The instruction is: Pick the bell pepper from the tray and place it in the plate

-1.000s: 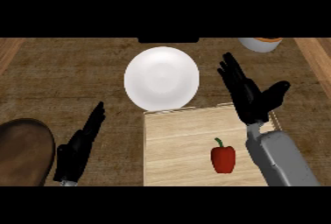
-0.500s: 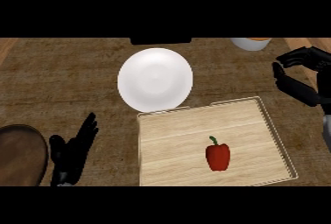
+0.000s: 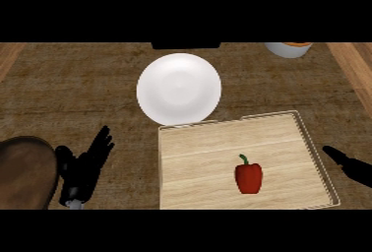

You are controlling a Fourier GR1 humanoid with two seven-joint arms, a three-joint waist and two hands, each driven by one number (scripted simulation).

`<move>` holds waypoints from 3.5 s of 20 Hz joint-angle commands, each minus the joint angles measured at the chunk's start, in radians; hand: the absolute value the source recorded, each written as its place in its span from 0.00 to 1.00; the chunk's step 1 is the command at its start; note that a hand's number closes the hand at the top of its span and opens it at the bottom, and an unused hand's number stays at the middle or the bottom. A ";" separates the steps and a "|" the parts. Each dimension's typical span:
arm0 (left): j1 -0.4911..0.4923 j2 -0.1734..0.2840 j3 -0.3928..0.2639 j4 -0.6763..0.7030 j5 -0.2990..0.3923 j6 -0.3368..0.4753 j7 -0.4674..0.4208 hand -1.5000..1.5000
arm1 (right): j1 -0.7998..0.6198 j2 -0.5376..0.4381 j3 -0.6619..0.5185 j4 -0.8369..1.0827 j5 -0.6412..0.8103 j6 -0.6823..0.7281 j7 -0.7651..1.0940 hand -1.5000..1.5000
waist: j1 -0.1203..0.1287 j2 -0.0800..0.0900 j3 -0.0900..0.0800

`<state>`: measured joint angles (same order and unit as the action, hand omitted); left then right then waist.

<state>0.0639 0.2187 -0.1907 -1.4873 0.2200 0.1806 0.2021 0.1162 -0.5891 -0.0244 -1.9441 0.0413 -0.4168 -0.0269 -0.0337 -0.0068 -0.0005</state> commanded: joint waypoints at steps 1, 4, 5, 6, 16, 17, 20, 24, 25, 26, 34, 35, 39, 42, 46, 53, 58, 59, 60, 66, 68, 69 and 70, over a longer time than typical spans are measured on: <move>-0.007 0.024 0.033 -0.020 0.020 -0.030 0.016 0.50 | 0.124 -0.052 0.013 -0.128 0.090 0.034 0.089 0.00 | 0.020 0.003 0.000; -0.035 -0.005 0.012 0.069 0.011 -0.036 -0.006 0.50 | 0.097 -0.204 0.058 -0.141 0.136 0.162 0.266 0.00 | 0.020 0.008 -0.004; -0.047 -0.019 0.010 0.042 0.016 -0.029 -0.005 0.50 | 0.121 -0.248 0.068 -0.179 0.130 0.215 0.311 0.00 | 0.015 0.006 -0.005; -0.061 0.008 0.036 0.052 0.015 -0.028 0.007 0.50 | 0.115 -0.276 0.063 -0.181 0.133 0.244 0.352 0.00 | 0.021 0.007 -0.004; -0.101 -0.012 0.030 0.083 0.011 -0.063 0.021 0.50 | -0.042 -0.240 0.362 -0.406 0.386 0.397 0.902 0.00 | 0.043 0.008 -0.002; -0.078 -0.028 0.027 0.065 0.000 -0.048 0.006 0.50 | -0.054 -0.203 0.385 -0.326 0.411 0.409 0.842 0.00 | 0.043 0.008 0.000; -0.086 -0.041 0.030 0.116 -0.009 -0.061 -0.018 0.50 | -0.174 -0.076 0.521 -0.298 0.539 0.427 0.975 0.00 | 0.045 0.008 -0.001; -0.105 -0.054 0.034 0.166 -0.028 -0.070 -0.055 0.50 | -0.305 0.031 0.578 -0.251 0.605 0.528 1.131 0.00 | 0.044 0.009 -0.001; -0.120 -0.038 0.040 0.101 -0.009 -0.071 0.032 0.50 | -0.221 0.041 0.610 -0.186 0.640 0.489 1.054 0.00 | 0.040 0.007 0.000; -0.072 -0.037 0.049 0.138 -0.027 -0.075 -0.058 0.50 | -0.200 0.067 0.619 -0.159 0.644 0.476 1.046 0.00 | 0.039 0.008 0.000; -0.040 -0.055 0.061 0.087 -0.037 -0.095 -0.035 0.50 | -0.179 0.214 0.652 -0.125 0.688 0.546 1.043 0.00 | 0.035 0.006 0.000; -0.076 -0.081 0.047 0.102 -0.071 -0.060 -0.009 0.50 | -0.107 0.182 0.628 -0.122 0.707 0.496 0.951 0.00 | 0.032 0.006 0.001; -0.080 -0.076 0.068 0.044 -0.070 -0.061 0.053 0.50 | -0.180 0.245 0.575 -0.030 0.737 0.549 0.952 0.00 | 0.035 0.006 0.001; -0.065 -0.081 0.063 0.023 -0.065 -0.067 0.065 0.50 | -0.215 0.268 0.592 0.011 0.790 0.588 1.000 0.00 | 0.037 0.006 0.000; -0.029 -0.043 0.110 0.021 -0.045 -0.125 0.023 0.50 | -0.143 0.236 0.561 -0.043 0.821 0.612 0.978 0.00 | 0.034 0.006 0.000; 0.002 -0.069 0.120 0.042 -0.061 -0.153 -0.011 0.50 | -0.130 0.313 0.549 0.048 0.868 0.625 0.908 0.00 | 0.035 0.006 0.000; 0.025 -0.107 0.088 0.019 -0.099 -0.140 -0.016 0.50 | -0.143 0.340 0.507 0.168 0.876 0.604 0.823 0.00 | 0.036 0.006 0.001; -0.054 -0.112 0.096 0.026 -0.093 -0.107 0.046 0.50 | -0.174 0.341 0.578 0.203 0.894 0.675 0.874 1.00 | 0.038 0.007 0.000; -0.072 -0.130 0.084 0.079 -0.137 -0.080 0.008 0.50 | -0.199 0.342 0.559 0.166 0.859 0.726 0.860 1.00 | 0.035 0.007 0.000; -0.009 -0.145 0.083 0.038 -0.148 -0.090 -0.004 0.50 | -0.139 0.316 0.547 0.193 0.972 0.632 0.741 1.00 | 0.034 0.006 0.000; -0.025 -0.100 0.122 0.022 -0.115 -0.149 0.028 0.50 | -0.184 0.356 0.525 0.234 1.005 0.649 0.748 1.00 | 0.035 0.006 0.000; -0.042 -0.117 0.123 0.071 -0.119 -0.137 -0.004 0.50 | -0.176 0.294 0.492 0.293 0.987 0.586 0.649 1.00 | 0.034 0.007 0.001; -0.051 -0.123 0.114 0.057 -0.128 -0.135 0.034 0.50 | -0.172 0.343 0.525 0.243 1.029 0.624 0.706 1.00 | 0.034 0.006 0.000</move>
<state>0.0250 0.1056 -0.0773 -1.4500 0.1033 0.0512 0.2190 -0.0593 -0.2532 0.5076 -1.7265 1.0217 0.2073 0.7128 0.0019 -0.0060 -0.0013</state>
